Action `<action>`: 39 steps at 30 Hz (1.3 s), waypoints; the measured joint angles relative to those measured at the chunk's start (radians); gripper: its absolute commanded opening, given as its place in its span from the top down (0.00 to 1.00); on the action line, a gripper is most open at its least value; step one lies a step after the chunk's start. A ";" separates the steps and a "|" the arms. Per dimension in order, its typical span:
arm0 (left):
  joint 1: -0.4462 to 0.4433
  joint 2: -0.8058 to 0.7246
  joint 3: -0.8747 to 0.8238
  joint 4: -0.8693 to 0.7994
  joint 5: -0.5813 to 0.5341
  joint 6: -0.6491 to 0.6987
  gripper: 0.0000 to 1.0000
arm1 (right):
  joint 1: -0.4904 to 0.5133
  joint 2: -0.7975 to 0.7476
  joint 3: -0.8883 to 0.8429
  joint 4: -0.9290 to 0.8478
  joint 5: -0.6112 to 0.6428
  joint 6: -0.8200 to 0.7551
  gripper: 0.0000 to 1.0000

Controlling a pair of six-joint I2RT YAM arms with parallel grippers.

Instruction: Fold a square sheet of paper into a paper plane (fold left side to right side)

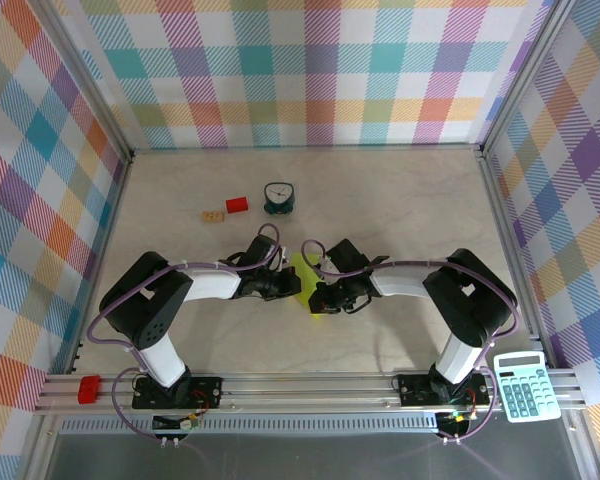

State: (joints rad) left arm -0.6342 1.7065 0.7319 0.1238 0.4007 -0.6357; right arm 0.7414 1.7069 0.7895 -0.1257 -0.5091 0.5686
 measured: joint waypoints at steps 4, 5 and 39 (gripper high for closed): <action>0.000 0.000 0.000 -0.001 0.000 0.000 1.00 | 0.000 0.000 -0.008 -0.004 0.000 0.000 1.00; 0.000 0.000 0.000 -0.001 0.000 0.000 1.00 | 0.000 0.000 -0.009 -0.005 0.000 0.000 1.00; 0.000 0.003 0.011 -0.021 -0.002 0.000 1.00 | 0.011 -0.186 -0.092 -0.061 0.011 0.005 1.00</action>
State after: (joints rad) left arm -0.6346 1.7092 0.7433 0.1032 0.3985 -0.6361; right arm 0.7525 1.5208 0.6975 -0.1871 -0.4980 0.5732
